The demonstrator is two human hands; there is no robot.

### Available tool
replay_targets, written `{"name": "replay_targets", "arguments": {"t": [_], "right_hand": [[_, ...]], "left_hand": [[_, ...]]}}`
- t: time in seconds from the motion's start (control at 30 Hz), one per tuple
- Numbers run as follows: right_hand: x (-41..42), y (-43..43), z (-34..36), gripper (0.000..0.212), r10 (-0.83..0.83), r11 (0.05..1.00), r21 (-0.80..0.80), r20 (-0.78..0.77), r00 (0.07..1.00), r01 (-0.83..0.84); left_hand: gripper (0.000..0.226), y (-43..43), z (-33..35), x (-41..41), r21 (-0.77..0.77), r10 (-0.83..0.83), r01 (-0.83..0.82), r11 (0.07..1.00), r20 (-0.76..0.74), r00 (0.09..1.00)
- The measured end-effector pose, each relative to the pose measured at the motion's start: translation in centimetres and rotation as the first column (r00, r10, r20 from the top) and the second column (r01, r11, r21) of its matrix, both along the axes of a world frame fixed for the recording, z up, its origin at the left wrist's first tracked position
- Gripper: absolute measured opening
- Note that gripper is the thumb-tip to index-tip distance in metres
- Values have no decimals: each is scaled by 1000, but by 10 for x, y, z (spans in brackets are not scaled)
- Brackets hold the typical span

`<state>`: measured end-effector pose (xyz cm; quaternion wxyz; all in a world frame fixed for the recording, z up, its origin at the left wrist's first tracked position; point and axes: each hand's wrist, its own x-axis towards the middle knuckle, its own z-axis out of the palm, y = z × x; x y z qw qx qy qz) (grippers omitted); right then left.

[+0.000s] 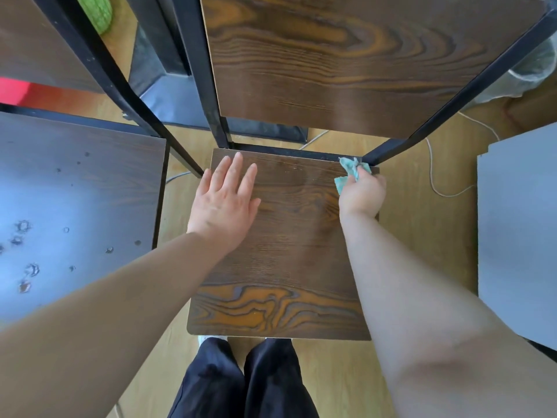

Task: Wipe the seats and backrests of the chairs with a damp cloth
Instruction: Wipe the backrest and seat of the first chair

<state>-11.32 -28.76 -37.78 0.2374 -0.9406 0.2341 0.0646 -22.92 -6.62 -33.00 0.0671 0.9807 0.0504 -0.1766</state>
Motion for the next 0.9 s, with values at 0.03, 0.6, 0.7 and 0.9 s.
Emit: {"name": "replay_targets", "arguments": {"t": [0.03, 0.6, 0.7, 0.9], "right_hand": [[-2, 9, -1, 37, 19, 1000, -15, -5, 1000, -20], [-48, 136, -10, 45, 367, 929, 40, -9, 930, -367], [-54, 159, -10, 42, 426, 902, 73, -8, 905, -425], [-70, 194, -7, 39, 600, 788, 167, 5, 800, -592]], "left_hand": [[63, 5, -2, -2, 6, 7, -7, 1000, -5, 1000], [60, 81, -17, -52, 48, 156, -155, 987, -31, 987], [60, 91, -19, -64, 29, 188, -187, 982, -31, 982], [62, 106, -16, -87, 25, 222, -222, 975, -30, 975]]}}
